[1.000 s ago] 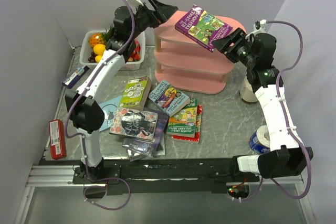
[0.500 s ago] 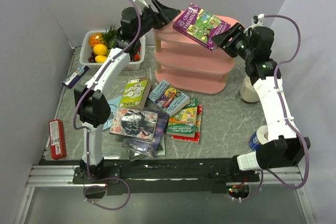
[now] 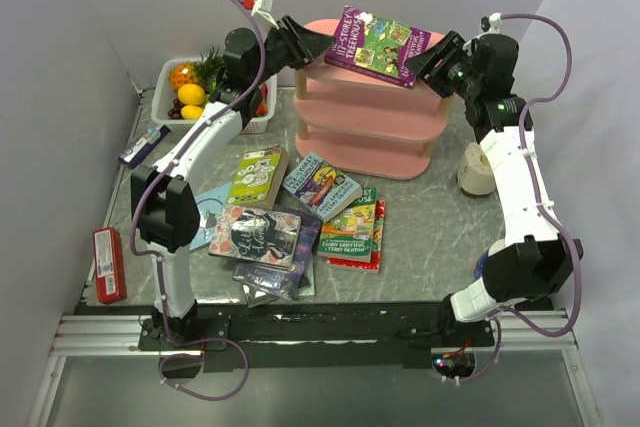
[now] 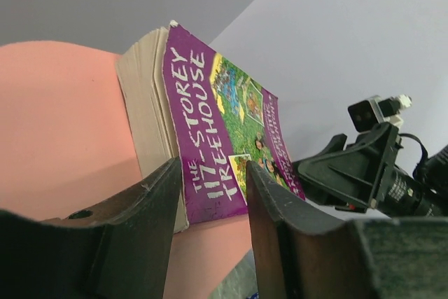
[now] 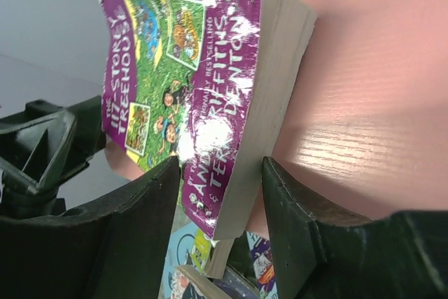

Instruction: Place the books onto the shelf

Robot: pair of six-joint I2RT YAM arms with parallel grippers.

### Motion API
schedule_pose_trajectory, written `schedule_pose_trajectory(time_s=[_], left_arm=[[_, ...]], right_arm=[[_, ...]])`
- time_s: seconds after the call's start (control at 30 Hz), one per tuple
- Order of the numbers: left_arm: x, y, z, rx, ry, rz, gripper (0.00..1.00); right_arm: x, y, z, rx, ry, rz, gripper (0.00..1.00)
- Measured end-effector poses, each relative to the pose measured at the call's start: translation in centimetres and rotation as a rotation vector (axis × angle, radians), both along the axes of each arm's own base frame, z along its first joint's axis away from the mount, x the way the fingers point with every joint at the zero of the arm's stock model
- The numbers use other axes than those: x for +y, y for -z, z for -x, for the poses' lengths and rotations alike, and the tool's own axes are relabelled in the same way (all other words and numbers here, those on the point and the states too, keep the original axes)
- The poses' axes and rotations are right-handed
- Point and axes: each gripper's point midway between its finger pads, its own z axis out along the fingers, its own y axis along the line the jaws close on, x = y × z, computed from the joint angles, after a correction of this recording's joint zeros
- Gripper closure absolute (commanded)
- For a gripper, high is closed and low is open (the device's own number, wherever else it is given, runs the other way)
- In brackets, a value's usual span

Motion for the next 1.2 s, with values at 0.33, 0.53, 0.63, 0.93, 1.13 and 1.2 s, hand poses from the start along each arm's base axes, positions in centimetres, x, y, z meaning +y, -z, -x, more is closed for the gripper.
schedule_pose_trajectory(time_s=[0.33, 0.53, 0.63, 0.93, 1.13, 1.2], left_arm=[[0.6, 0.4, 2.1, 0.001, 0.024, -0.001, 0.48], [1.5, 0.3, 2.5, 0.008, 0.019, -0.003, 0.28], [3.2, 0.4, 2.5, 0.024, -0.005, -0.013, 0.22], [19.1, 4.9, 2.2, 0.232, -0.378, 0.038, 0.22], [11.5, 4.5, 9.8, 0.21, -0.301, -0.116, 0.24], [7.9, 5.8, 13.6, 0.203, -0.239, -0.172, 0.31]], right_arm=[[-0.3, 0.1, -0.5, 0.011, 0.01, 0.022, 0.43], [-0.4, 0.0, -0.4, 0.013, 0.012, 0.03, 0.31], [-0.9, -0.5, -0.3, 0.014, 0.034, 0.039, 0.23], [-2.1, -0.9, 8.4, -0.077, 0.084, 0.047, 0.22], [4.1, 6.9, 16.1, -0.053, -0.141, 0.045, 0.22], [5.5, 10.8, 16.7, 0.013, -0.184, 0.06, 0.22]])
